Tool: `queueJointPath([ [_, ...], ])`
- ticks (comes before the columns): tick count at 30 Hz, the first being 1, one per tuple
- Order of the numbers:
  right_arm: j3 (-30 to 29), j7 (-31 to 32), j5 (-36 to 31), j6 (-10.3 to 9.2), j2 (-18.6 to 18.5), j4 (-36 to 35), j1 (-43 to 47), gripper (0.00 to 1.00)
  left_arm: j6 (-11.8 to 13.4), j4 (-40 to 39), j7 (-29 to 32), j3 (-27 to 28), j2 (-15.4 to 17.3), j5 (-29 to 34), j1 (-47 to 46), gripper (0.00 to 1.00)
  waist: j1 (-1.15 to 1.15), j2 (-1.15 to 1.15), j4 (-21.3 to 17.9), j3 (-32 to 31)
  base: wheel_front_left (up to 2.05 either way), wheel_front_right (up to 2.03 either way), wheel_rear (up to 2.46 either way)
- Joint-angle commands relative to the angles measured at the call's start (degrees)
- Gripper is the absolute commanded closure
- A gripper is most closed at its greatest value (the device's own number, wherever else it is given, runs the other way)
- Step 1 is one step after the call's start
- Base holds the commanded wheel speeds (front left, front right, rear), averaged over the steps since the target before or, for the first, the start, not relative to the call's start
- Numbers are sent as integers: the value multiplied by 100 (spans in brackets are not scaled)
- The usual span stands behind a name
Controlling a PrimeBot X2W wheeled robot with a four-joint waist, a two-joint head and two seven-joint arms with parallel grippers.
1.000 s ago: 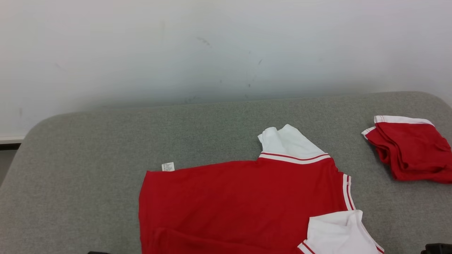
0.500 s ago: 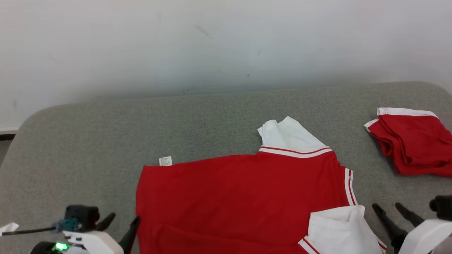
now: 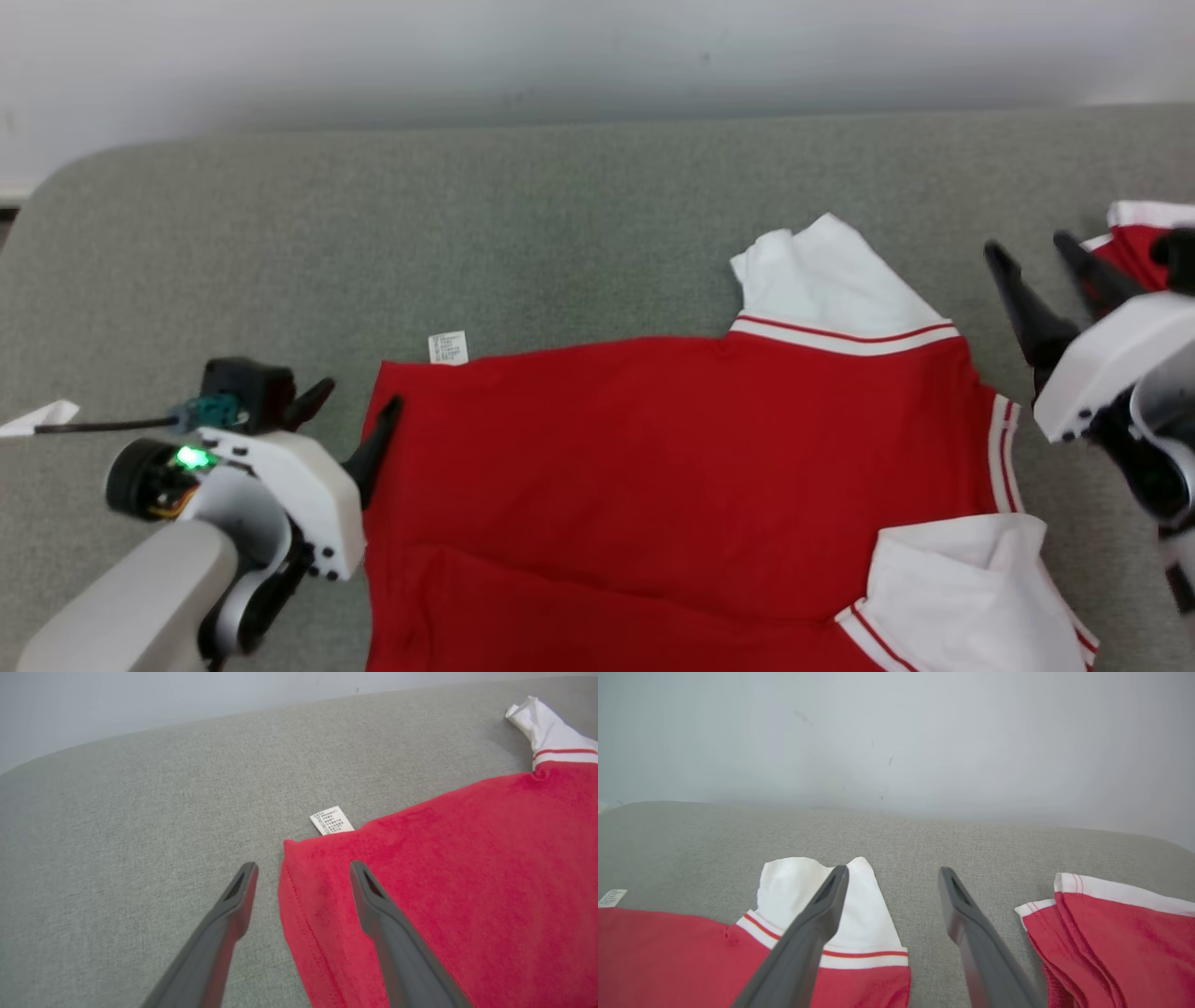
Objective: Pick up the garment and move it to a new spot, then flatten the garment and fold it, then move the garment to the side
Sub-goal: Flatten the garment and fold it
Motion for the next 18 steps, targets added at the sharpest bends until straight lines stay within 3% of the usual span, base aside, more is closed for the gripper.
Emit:
queueJointPath([
  [1, 81, -28, 39, -14, -44, 139, -191, 0, -43, 42, 25, -36, -44, 45, -116, 0, -1, 0, 170, 256, 0, 0, 0],
  [11, 1157, 326, 401, -14, -342, 1616, -2059, 0, -463, 294, 258, -203, -402, 211, -1053, 0, -1, 0, 613, 1018, 0, 0, 0],
  [18, 1847, 606, 813, -14, -434, 2405, -2808, 0, -662, 413, 276, -280, -673, 231, -1449, 0, -1, 0, 884, 1338, 0, 0, 0],
])
